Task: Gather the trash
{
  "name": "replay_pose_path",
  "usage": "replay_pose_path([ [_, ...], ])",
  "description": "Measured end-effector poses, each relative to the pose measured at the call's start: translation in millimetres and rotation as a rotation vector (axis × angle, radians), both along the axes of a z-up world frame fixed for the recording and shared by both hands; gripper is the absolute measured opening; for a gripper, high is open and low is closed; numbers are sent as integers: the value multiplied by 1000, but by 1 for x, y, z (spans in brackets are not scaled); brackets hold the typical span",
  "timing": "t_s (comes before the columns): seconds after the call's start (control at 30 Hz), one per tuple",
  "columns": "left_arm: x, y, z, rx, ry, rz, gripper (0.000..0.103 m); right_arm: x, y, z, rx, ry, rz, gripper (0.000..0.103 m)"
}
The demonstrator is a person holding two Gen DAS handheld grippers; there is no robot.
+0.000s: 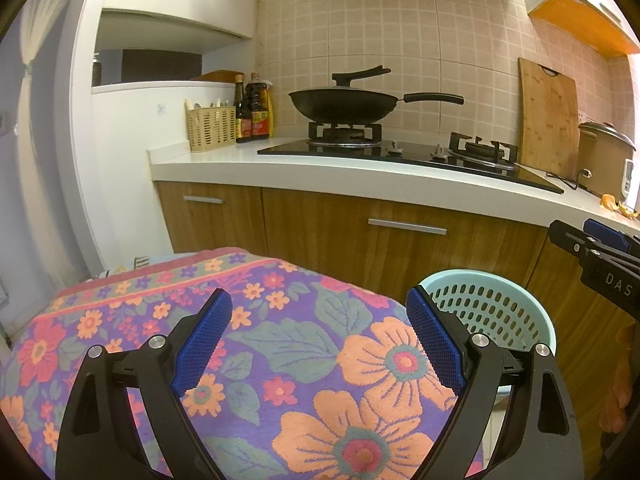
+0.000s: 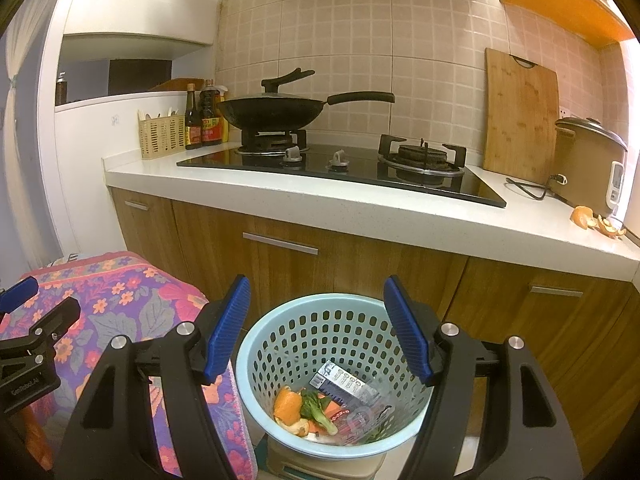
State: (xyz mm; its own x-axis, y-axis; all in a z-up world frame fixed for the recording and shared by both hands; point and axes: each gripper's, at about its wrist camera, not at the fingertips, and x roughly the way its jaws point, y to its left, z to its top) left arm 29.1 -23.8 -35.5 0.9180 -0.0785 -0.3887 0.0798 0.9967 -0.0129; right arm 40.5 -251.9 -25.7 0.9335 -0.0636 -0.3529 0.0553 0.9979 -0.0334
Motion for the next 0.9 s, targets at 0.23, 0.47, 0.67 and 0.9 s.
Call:
replay_pose_path([
  [0.23, -1, 3, -1, 3, -3, 5, 86, -1, -1, -1, 3, 0, -2, 65],
  [0.47, -5, 3, 1, 23, -28, 21, 86, -2, -1, -1, 3, 0, -1, 65],
  [0.67, -6, 6, 4, 4, -21, 16, 90, -2, -1, -1, 3, 1, 0, 65],
  [0.9, -2, 7, 6, -6, -13, 17, 90, -2, -1, -1, 3, 1, 0, 65],
])
